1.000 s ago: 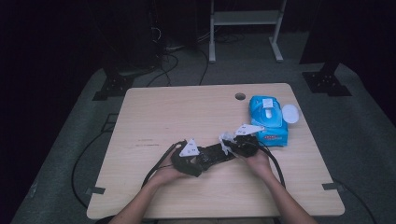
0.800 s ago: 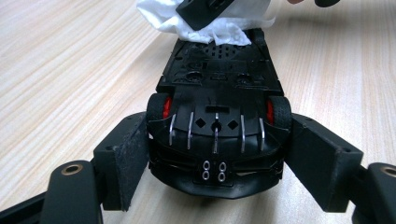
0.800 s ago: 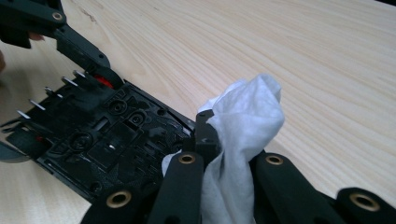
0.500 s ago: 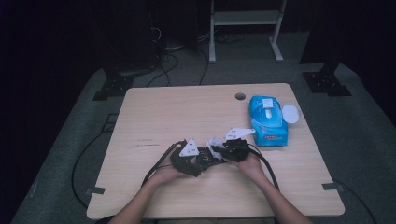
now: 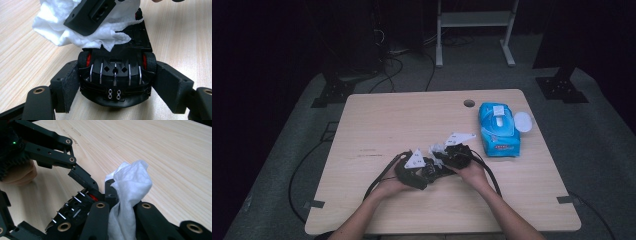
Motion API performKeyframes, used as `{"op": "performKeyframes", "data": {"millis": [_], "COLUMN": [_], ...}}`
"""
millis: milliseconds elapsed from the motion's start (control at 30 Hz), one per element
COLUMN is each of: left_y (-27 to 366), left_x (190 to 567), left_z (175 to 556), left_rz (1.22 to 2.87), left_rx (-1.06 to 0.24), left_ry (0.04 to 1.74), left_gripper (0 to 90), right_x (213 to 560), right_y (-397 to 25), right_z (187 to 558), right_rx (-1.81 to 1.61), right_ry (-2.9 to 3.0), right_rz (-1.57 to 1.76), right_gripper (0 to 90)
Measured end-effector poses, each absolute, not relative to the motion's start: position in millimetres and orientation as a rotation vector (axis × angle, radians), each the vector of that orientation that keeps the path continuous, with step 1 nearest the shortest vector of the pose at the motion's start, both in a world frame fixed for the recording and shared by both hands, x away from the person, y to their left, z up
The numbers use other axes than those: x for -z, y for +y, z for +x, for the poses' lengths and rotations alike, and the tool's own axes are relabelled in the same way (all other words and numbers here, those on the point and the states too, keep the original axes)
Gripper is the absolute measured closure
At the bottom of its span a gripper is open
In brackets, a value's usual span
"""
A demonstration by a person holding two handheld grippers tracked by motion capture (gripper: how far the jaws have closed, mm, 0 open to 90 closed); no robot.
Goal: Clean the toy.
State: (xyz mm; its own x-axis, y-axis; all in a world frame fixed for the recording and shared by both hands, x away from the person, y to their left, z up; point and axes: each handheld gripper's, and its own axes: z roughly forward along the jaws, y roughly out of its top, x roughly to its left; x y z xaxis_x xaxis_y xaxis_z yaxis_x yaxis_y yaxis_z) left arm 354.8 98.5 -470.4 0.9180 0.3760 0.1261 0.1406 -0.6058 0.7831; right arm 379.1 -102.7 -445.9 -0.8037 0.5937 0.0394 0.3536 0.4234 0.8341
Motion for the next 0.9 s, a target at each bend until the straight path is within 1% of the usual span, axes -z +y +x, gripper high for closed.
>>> {"op": "performKeyframes", "data": {"millis": [100,200,333,433,567,667,900], "left_y": [97.7,98.6,99.9,99.7,98.8,99.6,100.3], "left_x": [470.0,469.8,471.0,469.5,468.8,469.6,468.9], "left_z": [354.3,354.4,354.6,354.8,353.9,354.0,354.5], "left_rz": [2.212,2.219,2.220,2.221,2.216,2.218,2.220], "left_rx": [-0.351,-0.360,-0.356,-0.360,-0.359,-0.362,-0.365], "left_ry": [0.370,0.367,0.372,0.365,0.371,0.371,0.363], "left_gripper": [24.5,24.5,24.5,24.5,24.5,24.5,24.5], "right_x": [443.7,442.0,444.7,445.7,442.0,441.0,447.9], "right_y": [-91.3,-80.5,-86.9,-93.6,-83.3,-75.6,-102.3], "right_z": [374.9,374.9,381.8,383.5,375.1,370.8,386.6], "right_rx": [-1.394,-1.393,-1.289,-1.282,-1.376,-1.335,-1.219], "right_ry": [2.443,2.446,2.421,2.410,2.429,2.436,2.393], "right_rz": [0.802,0.778,0.792,0.837,0.806,0.740,0.822], "right_gripper": [84.3,84.3,84.3,84.3,84.4,84.3,84.3]}}
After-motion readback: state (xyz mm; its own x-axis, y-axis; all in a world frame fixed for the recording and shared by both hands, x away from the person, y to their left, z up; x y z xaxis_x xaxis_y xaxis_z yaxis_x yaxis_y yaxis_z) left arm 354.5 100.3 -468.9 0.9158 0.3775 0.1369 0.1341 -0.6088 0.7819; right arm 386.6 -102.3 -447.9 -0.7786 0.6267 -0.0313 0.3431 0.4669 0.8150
